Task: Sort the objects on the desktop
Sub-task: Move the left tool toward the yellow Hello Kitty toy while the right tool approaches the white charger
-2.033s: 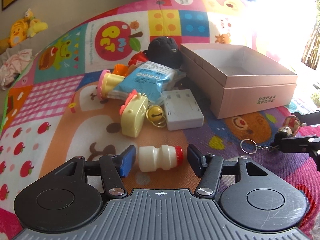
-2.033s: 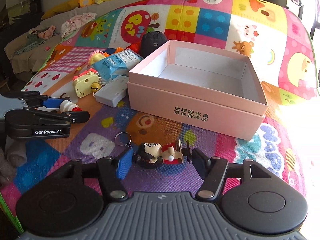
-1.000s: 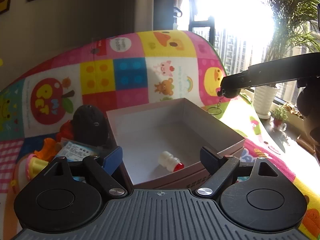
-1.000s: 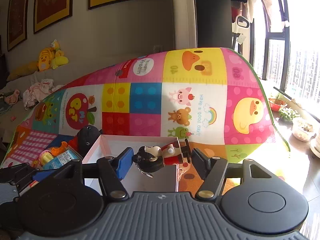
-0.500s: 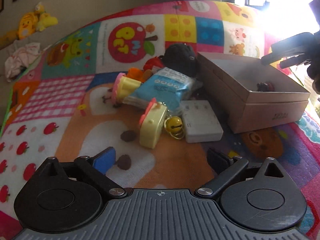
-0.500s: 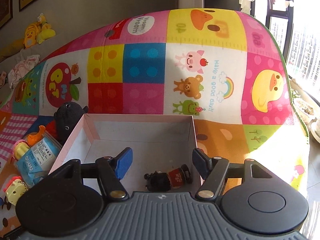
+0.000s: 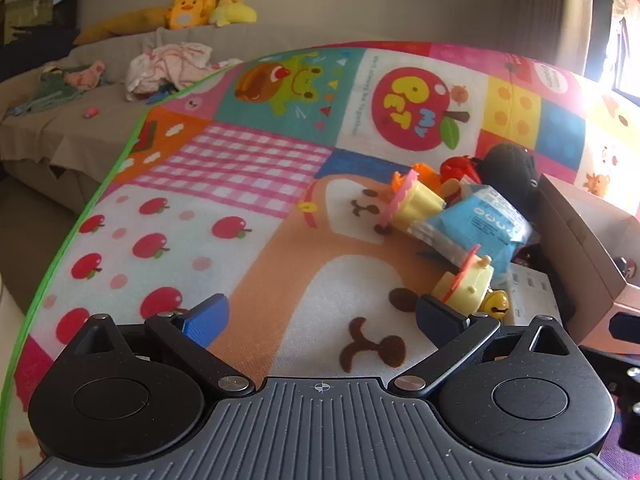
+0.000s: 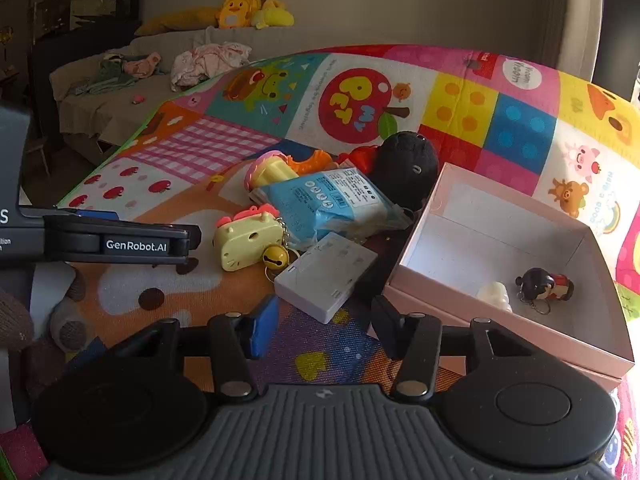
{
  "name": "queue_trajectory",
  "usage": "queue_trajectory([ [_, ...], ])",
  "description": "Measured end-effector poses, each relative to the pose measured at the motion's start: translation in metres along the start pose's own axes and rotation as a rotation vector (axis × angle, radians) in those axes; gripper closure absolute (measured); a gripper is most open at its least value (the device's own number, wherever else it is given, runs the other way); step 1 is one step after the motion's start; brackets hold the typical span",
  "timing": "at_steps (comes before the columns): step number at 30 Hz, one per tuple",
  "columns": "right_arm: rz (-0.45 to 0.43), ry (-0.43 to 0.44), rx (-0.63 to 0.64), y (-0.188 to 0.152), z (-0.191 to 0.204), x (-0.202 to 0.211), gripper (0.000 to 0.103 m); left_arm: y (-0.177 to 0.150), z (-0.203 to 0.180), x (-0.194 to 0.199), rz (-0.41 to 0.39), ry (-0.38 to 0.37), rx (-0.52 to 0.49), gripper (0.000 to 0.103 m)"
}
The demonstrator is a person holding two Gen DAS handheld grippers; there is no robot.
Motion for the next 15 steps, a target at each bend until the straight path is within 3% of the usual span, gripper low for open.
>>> queue_trajectory([
  [4, 0.021, -0.047, -0.06, 0.007, 0.006, -0.025, 0.047, -0.002, 0.012, -0.003, 0.016, -0.018, 0.057, 0.0],
  [9, 0.061, -0.096, -0.163, 0.009, 0.002, -0.049, 0.046, -0.004, 0.011, -0.003, 0.009, -0.042, 0.056, 0.0],
  [15, 0.071, -0.019, -0.084, -0.005, 0.004, -0.029, 0.049, -0.006, 0.012, -0.003, 0.01, -0.051, 0.069, 0.0],
])
Point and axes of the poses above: each gripper's, at about its wrist camera, not at the fingertips, and x roughly against the way its jaws point, z to its left, y to its top, the point moved 9 cm from there along -x, roughly the way its jaws point, and after that the axes turned 7 degrees about -x, right-handed, at the moved point
